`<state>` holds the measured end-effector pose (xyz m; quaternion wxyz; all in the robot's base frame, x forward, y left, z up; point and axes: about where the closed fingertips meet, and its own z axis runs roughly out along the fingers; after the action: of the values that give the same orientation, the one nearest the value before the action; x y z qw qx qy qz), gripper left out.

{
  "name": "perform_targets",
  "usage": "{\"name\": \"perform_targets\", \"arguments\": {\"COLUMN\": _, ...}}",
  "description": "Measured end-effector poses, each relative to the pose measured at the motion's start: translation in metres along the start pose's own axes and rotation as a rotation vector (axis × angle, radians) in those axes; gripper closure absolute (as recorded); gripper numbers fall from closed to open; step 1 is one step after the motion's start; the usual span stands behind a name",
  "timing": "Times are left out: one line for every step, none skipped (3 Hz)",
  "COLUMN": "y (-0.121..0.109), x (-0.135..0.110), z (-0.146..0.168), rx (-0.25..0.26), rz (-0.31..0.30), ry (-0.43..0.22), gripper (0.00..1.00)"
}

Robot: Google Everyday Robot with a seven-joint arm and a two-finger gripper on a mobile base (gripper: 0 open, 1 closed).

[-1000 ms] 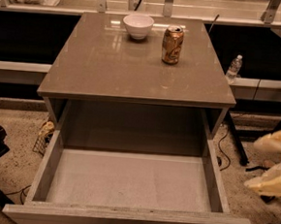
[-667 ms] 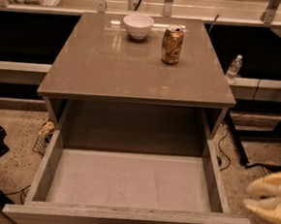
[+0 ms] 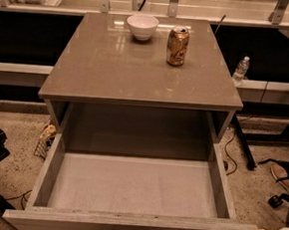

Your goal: Close top drawer

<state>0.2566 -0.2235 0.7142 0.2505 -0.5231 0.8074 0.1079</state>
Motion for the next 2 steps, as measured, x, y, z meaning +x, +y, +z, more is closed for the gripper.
{"name": "perform_targets", "arguments": {"y": 0.0, "x": 0.0, "z": 0.001, "rx": -0.002, "rz": 0.0, "ry": -0.001, "gripper": 1.0}}
{"name": "perform_targets", "arguments": {"y": -0.002, "x": -0.008, "z": 0.048, "rx": -0.072, "rz": -0.002, "ry": -0.051, "gripper": 1.0}}
